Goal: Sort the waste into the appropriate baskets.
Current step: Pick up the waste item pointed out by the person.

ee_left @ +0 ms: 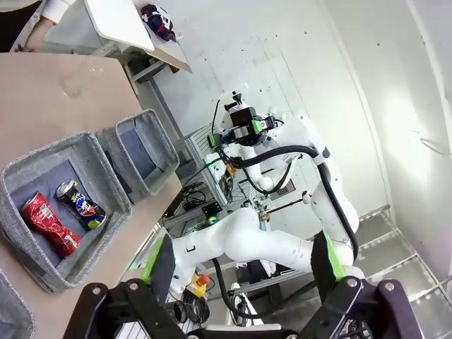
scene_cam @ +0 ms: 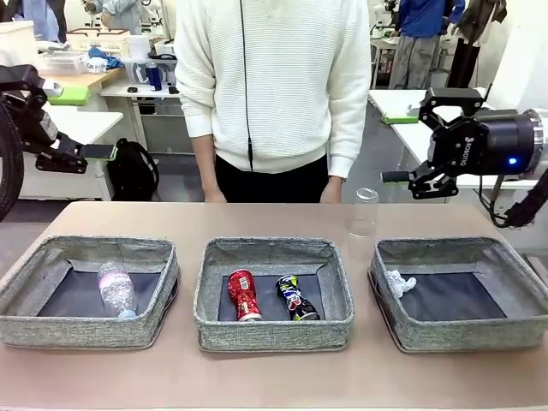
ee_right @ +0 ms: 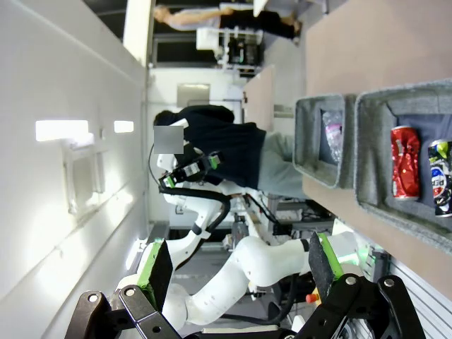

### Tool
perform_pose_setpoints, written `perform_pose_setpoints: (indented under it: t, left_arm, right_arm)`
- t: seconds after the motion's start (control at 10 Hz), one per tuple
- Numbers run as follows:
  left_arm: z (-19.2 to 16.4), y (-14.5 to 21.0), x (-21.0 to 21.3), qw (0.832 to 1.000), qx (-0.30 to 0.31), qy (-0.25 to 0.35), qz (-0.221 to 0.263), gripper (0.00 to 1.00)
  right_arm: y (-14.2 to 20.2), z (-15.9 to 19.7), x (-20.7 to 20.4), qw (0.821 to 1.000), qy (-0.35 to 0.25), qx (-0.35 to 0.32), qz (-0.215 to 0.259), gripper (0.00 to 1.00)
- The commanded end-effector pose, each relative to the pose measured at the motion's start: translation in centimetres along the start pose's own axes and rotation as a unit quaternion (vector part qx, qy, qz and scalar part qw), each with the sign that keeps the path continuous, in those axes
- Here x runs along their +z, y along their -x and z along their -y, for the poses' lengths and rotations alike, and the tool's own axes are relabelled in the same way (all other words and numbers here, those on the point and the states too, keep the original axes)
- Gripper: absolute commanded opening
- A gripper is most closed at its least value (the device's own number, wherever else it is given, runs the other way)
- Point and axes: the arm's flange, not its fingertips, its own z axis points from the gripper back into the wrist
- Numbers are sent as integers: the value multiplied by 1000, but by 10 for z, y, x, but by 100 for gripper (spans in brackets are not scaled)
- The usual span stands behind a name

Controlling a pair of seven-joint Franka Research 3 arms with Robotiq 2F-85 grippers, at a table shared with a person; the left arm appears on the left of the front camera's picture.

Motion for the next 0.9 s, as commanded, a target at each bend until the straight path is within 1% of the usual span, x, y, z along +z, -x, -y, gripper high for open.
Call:
perform_pose_setpoints:
  t: [0.0,0.8]
  left_arm:
    - [-1,1,-2,1000,-10,11,4,100]
    - [-1,1,-2,1000,-10,11,4,100]
  right_arm:
    - [-1,-3,0,1000,-1,-4,-2,100]
    - [-1,-3,0,1000,-1,-4,-2,100]
